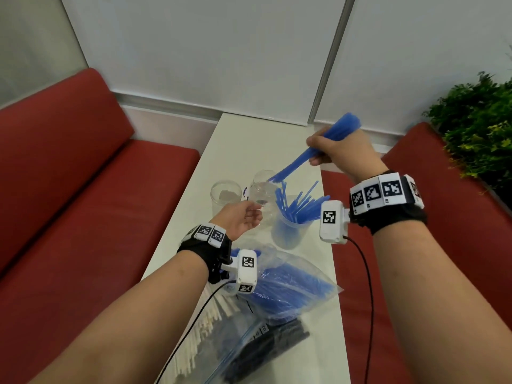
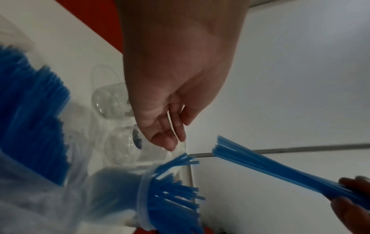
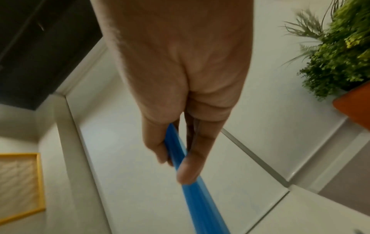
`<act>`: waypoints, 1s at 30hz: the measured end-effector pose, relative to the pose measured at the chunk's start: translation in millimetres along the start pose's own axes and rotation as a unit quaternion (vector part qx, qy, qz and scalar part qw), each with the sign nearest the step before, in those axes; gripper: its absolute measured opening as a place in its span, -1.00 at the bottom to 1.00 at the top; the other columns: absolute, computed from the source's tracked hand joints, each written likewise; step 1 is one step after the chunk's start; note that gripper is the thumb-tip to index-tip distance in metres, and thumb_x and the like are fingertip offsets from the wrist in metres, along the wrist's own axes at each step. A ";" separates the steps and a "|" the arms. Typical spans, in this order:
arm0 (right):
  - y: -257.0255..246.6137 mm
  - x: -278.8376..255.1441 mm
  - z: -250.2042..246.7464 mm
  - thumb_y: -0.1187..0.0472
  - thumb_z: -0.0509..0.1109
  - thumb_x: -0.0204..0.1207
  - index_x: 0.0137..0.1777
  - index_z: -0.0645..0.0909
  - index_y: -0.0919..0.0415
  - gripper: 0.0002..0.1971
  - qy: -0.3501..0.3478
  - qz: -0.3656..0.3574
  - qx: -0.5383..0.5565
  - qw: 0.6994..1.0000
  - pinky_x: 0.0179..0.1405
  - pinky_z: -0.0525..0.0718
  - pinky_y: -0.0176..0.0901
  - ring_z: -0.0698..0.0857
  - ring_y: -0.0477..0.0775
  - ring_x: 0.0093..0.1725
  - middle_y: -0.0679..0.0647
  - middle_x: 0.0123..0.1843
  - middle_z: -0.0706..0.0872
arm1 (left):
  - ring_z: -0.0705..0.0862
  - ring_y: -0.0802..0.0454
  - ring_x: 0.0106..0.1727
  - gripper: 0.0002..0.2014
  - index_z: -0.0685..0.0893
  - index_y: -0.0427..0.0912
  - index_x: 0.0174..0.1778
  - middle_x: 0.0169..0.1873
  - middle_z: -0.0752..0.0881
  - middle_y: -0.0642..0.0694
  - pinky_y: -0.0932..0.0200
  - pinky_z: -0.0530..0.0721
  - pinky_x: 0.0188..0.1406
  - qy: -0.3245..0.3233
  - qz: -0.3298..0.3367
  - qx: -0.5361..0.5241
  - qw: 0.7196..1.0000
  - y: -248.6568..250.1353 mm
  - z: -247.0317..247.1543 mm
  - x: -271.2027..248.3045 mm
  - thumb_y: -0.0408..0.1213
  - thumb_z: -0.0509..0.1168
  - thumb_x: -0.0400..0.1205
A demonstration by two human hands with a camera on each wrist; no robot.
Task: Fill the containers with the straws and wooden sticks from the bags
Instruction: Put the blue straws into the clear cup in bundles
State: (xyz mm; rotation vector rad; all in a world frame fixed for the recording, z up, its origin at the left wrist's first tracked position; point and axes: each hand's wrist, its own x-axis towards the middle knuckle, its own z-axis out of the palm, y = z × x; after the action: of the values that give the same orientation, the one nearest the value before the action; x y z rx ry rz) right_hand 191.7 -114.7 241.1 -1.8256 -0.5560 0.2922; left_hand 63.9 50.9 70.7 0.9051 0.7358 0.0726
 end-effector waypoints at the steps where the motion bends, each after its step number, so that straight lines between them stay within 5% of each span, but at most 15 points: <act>1: 9.6 7.4 0.8 0.29 0.55 0.54 -0.02 0.74 0.32 -0.90 0.036 0.001 -0.007 0.999 -0.23 0.82 -0.18 0.80 0.07 -0.40 0.25 -0.22 0.83 | 0.61 -0.02 -0.34 -0.77 0.66 -0.36 -0.17 -0.31 0.63 -0.21 0.23 0.64 -0.30 0.013 0.005 0.051 0.999 -3.3 -3.8 2.0 -0.37 0.17 0.73; 4: 47.5 24.2 9.9 0.30 0.51 0.56 -0.13 0.69 0.23 -0.94 0.078 0.032 -0.056 0.995 -0.12 0.80 -0.01 0.77 0.11 -0.36 0.18 -0.30 0.79 | 0.57 -0.06 -0.39 -0.85 0.66 -0.43 -0.18 -0.32 0.61 -0.27 0.19 0.61 -0.35 0.055 0.026 0.240 0.969 -14.4 -14.0 9.3 -0.46 0.24 0.66; 6: 76.5 29.7 22.1 0.32 0.49 0.54 -0.21 0.69 0.22 -0.89 0.084 0.064 -0.090 0.990 -0.17 0.75 -0.02 0.75 0.13 -0.34 0.22 -0.33 0.77 | 0.61 -0.12 -0.30 -0.90 0.71 -0.45 -0.13 -0.27 0.66 -0.31 0.09 0.65 -0.25 0.060 0.053 0.407 0.910 -23.0 -23.3 16.4 -0.49 0.30 0.61; 8: 103.5 32.2 33.4 0.34 0.52 0.52 -0.12 0.74 0.36 -0.94 0.093 0.107 -0.102 0.985 -0.36 0.74 -0.20 0.74 0.13 -0.36 0.34 -0.23 0.81 | 0.70 -0.11 -0.13 -0.89 0.76 -0.38 -0.12 -0.18 0.75 -0.28 0.06 0.70 -0.02 0.015 0.063 0.543 0.837 -30.2 -30.9 18.8 -0.50 0.32 0.58; 10: 127.8 32.9 42.7 0.32 0.55 0.49 0.04 0.75 0.43 -0.81 0.083 0.153 -0.121 0.977 -0.47 0.68 -0.31 0.75 0.13 -0.34 0.37 -0.10 0.82 | 0.76 -0.06 0.03 -0.84 0.84 -0.33 -0.05 -0.06 0.82 -0.20 0.14 0.70 0.12 -0.065 0.070 0.597 0.797 -37.3 -34.2 19.9 -0.51 0.36 0.55; 15: 151.8 29.8 54.6 0.19 0.59 0.46 0.16 0.75 0.22 -0.72 0.077 0.120 -0.160 0.977 -0.04 0.59 -0.16 0.74 0.15 0.05 0.14 0.08 0.77 | 0.70 -0.10 0.03 -0.79 0.78 -0.20 0.05 0.02 0.78 -0.15 0.23 0.49 -0.03 -0.193 0.122 0.720 0.656 -57.1 -31.4 21.9 -0.39 0.36 0.53; 21: 149.4 20.9 63.6 0.17 0.41 0.64 0.44 0.58 0.15 -0.62 0.163 -0.113 -0.256 0.946 0.43 0.45 0.07 0.55 0.20 0.44 0.15 0.39 0.64 | 0.67 -0.18 0.18 -0.78 0.68 -0.15 0.20 0.17 0.70 -0.16 -0.02 0.61 0.22 -0.173 0.114 0.805 0.556 -82.2 -36.1 29.7 -0.27 0.26 0.67; 23: 156.4 14.2 71.0 0.08 0.21 0.79 0.59 0.48 0.12 -0.59 0.084 -0.077 -0.382 0.917 0.67 0.14 0.25 0.23 0.35 0.71 0.20 0.64 0.43 | 0.67 -0.18 0.15 -0.82 0.69 -0.16 0.12 0.14 0.70 -0.15 -0.03 0.59 0.19 -0.157 0.128 0.825 0.527 -83.5 -33.4 29.2 -0.28 0.22 0.69; 26: 171.8 3.6 75.8 -0.16 -0.02 0.81 0.76 0.19 0.04 -0.42 -0.046 0.045 -0.480 0.875 0.68 -0.25 0.41 -0.21 0.41 0.78 0.16 0.82 0.03 | 0.63 -0.17 0.14 -0.83 0.69 -0.17 0.03 0.11 0.70 -0.14 -0.02 0.45 0.17 -0.139 0.145 0.838 0.508 -80.9 -29.5 28.1 -0.34 0.18 0.68; 30: 167.9 -0.8 70.8 -0.04 0.01 0.84 0.75 0.24 0.05 -0.49 0.012 0.008 -0.387 0.922 0.73 -0.24 0.33 -0.19 0.35 0.79 0.17 0.82 0.06 | 0.62 -0.18 0.18 -0.81 0.67 -0.18 0.08 0.13 0.69 -0.14 -0.08 0.41 0.28 -0.140 0.116 0.857 0.483 -75.2 -26.0 24.5 -0.38 0.17 0.67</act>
State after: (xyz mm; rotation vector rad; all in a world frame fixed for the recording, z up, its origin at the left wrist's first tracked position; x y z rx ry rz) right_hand 196.3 -96.9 59.7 -2.5940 -0.6988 0.0495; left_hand 48.6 29.9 -8.4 2.8875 0.0914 -0.7282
